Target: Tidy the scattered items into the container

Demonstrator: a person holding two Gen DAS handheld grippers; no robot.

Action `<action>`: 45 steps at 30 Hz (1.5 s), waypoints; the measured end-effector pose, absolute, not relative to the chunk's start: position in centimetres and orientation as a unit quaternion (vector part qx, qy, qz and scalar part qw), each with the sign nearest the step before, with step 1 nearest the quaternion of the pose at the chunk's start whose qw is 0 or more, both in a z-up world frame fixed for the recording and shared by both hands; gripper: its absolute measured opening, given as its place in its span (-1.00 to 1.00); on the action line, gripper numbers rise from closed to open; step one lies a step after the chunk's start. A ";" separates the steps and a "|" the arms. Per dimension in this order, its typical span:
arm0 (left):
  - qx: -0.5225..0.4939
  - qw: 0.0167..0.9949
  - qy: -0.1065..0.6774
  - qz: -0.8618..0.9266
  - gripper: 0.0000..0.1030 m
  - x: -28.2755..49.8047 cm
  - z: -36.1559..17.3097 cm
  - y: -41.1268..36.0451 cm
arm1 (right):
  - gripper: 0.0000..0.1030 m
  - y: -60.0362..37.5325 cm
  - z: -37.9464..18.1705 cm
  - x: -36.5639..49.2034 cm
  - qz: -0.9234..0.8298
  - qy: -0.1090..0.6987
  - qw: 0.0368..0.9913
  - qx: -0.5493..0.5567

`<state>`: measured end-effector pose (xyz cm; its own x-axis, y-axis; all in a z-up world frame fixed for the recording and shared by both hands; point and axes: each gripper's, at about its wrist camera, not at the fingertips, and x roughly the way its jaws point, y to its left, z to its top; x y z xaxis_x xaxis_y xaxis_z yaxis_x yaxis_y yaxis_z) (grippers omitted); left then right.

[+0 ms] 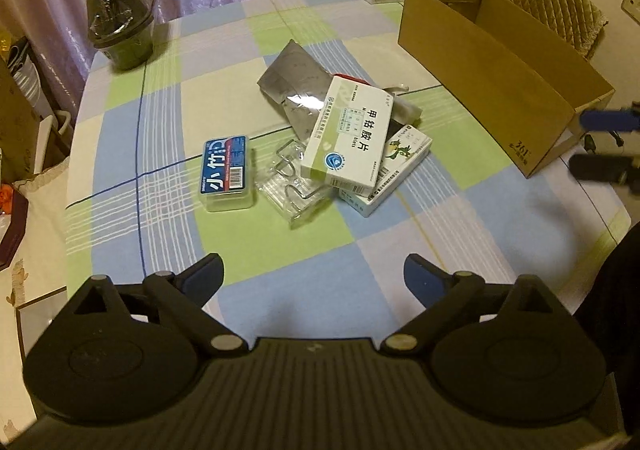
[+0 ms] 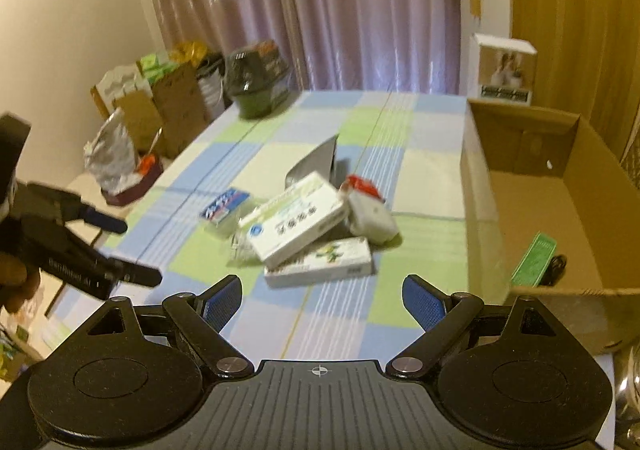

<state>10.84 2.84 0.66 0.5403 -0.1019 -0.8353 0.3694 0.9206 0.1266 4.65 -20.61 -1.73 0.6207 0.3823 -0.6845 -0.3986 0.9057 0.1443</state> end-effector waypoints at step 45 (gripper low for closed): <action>0.239 0.816 0.485 -0.203 0.31 25.5 -6.7 -6.4 | 0.80 -18.9 -11.6 13.4 0.249 0.445 0.856 -0.086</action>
<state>25.48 -6.40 -6.72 0.4463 -0.1007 -0.8892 0.5637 0.8034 0.1920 13.41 -18.93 -11.59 0.4808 0.3490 -0.8044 -0.5023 0.8616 0.0735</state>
